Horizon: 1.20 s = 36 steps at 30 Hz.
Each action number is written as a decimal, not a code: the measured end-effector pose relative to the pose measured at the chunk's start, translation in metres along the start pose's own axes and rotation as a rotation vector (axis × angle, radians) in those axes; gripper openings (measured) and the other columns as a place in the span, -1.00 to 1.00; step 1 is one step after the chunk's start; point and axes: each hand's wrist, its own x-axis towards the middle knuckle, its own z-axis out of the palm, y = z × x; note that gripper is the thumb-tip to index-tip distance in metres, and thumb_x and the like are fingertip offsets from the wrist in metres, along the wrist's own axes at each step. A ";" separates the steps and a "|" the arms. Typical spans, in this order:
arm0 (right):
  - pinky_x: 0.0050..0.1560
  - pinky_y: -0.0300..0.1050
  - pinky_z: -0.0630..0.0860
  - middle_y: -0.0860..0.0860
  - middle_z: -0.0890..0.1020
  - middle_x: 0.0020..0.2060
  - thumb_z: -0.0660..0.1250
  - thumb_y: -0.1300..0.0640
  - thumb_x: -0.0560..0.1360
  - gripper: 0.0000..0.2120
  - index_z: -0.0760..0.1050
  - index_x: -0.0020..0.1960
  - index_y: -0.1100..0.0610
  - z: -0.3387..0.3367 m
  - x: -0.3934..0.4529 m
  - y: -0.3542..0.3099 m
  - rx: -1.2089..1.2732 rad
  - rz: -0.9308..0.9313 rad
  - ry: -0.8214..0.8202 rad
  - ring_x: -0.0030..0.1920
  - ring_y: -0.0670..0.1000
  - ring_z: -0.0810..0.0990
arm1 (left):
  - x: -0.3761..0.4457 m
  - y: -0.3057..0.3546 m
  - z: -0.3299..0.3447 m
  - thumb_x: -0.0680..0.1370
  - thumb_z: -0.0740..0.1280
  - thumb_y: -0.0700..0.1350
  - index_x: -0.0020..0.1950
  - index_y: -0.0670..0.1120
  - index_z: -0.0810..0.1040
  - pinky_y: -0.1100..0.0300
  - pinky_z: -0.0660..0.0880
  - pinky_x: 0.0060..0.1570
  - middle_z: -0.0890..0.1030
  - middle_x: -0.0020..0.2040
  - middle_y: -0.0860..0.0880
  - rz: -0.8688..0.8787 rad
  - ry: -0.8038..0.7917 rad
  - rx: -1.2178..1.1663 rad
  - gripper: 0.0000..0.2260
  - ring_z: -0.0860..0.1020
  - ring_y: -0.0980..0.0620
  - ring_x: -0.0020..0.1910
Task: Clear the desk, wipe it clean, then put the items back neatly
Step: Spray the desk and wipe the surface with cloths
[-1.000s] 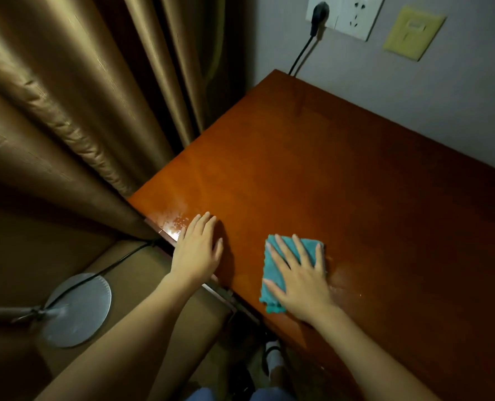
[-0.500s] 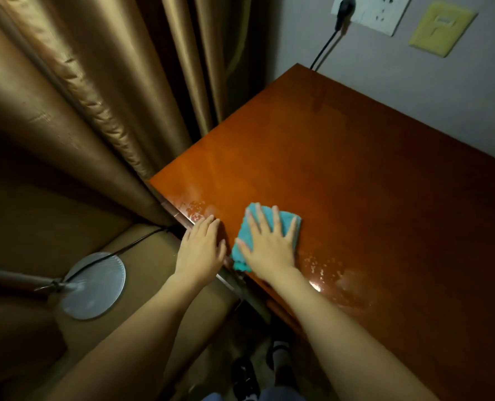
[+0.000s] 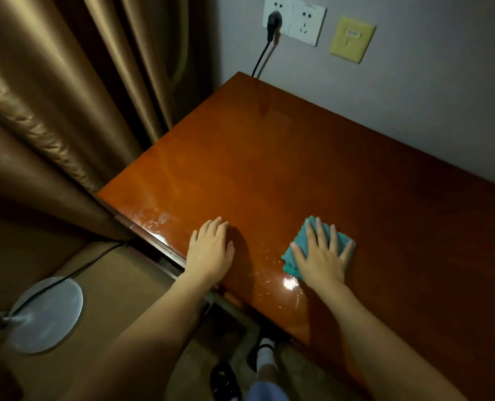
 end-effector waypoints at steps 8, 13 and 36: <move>0.35 0.47 0.07 -0.06 0.12 0.50 -0.22 -0.33 0.55 -0.37 0.09 0.51 -0.06 0.025 -0.065 -0.033 -0.080 -0.461 -0.047 0.48 0.16 0.18 | 0.007 0.020 0.007 0.64 0.06 0.01 0.53 -0.05 0.13 -0.08 -0.02 0.49 0.11 0.55 -0.01 -0.056 -0.047 0.081 -0.54 0.02 -0.03 0.53; 0.40 0.25 -0.11 -0.07 0.17 0.49 -0.15 -0.34 0.56 -0.38 0.11 0.50 -0.05 0.025 -0.068 0.056 -0.101 -0.277 -0.059 0.46 0.10 0.19 | 0.017 0.057 0.009 0.66 0.03 0.01 0.54 -0.04 0.11 -0.05 -0.05 0.49 0.09 0.55 -0.01 0.039 -0.074 0.036 -0.55 -0.01 -0.03 0.54; 0.42 0.28 -0.29 -0.10 -0.19 0.51 -0.35 -0.38 0.48 -0.32 -0.31 0.50 -0.10 -0.020 0.048 0.122 -0.008 0.050 0.025 0.52 0.05 -0.18 | 0.077 0.097 0.016 0.65 0.02 0.04 0.55 -0.01 0.05 -0.09 -0.05 0.49 0.02 0.57 0.00 0.032 -0.086 0.110 -0.53 -0.05 -0.03 0.54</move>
